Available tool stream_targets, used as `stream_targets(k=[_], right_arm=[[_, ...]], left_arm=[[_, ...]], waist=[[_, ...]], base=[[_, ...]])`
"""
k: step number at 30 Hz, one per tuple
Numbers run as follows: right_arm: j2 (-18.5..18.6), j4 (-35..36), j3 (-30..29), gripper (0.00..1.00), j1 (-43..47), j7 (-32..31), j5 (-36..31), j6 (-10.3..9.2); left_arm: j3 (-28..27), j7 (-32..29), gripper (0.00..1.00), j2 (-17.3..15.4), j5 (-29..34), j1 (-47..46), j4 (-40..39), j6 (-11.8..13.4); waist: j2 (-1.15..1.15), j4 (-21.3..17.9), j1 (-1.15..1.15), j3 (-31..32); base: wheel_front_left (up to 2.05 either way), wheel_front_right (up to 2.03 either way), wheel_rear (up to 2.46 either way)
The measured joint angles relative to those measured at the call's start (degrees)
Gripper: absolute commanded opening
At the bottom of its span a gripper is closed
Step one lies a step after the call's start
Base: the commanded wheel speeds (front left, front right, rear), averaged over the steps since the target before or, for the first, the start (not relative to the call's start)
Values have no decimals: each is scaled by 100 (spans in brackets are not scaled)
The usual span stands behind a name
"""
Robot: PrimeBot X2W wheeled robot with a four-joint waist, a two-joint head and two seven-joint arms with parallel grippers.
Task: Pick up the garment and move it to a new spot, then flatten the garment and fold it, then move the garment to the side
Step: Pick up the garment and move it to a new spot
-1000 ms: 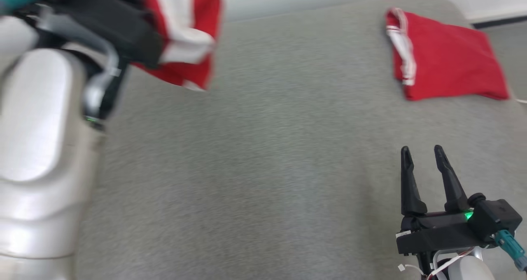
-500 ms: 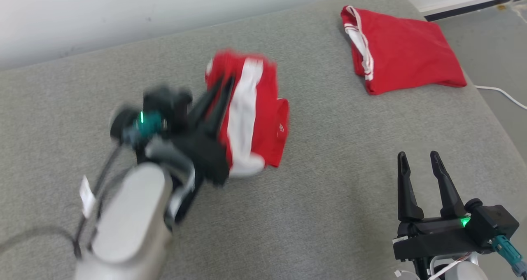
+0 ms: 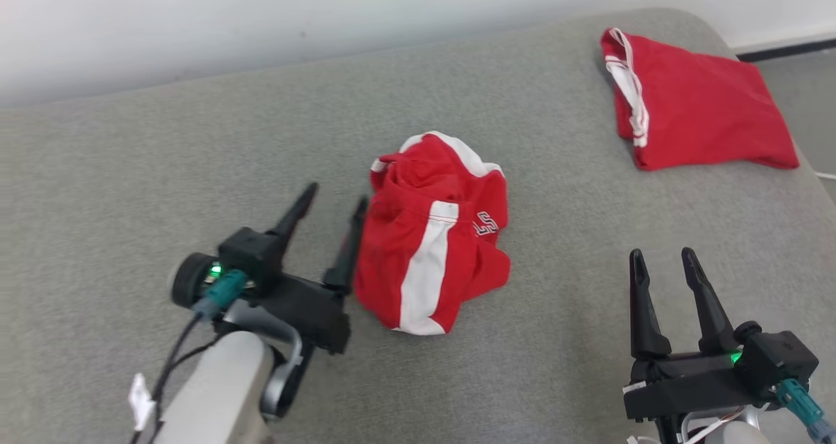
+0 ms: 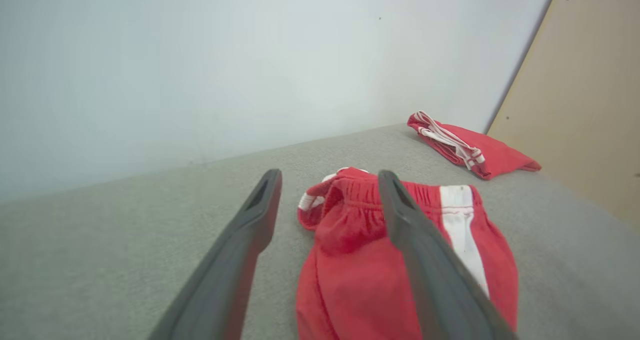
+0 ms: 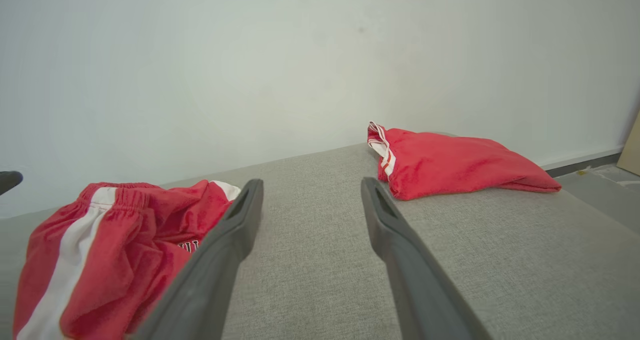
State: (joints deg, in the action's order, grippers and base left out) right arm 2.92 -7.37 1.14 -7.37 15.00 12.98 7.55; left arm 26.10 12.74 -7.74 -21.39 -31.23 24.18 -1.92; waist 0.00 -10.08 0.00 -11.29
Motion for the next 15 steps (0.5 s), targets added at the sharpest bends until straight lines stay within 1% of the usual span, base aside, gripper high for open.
stream_targets(k=[3,8,12,15], right_arm=[[-3,11,-2,100,65,0,-43,0],[-1,19,-22,100,192,0,-100,0],[8,9,-2,100,288,7,-120,0],[13,-1,11,100,353,8,-126,0]], left_arm=[[-220,144,100,-189,23,58,-144,99],[-648,215,100,-539,67,482,-495,286],[-1081,233,100,-775,132,942,-1006,399],[-1411,237,100,-870,157,1454,-1348,494]], waist=[[0,170,0,105],[0,472,0,306],[0,703,-1,491],[0,854,-1,638]], base=[[0,0,0],[0,0,0],[0,0,0],[0,0,0]])
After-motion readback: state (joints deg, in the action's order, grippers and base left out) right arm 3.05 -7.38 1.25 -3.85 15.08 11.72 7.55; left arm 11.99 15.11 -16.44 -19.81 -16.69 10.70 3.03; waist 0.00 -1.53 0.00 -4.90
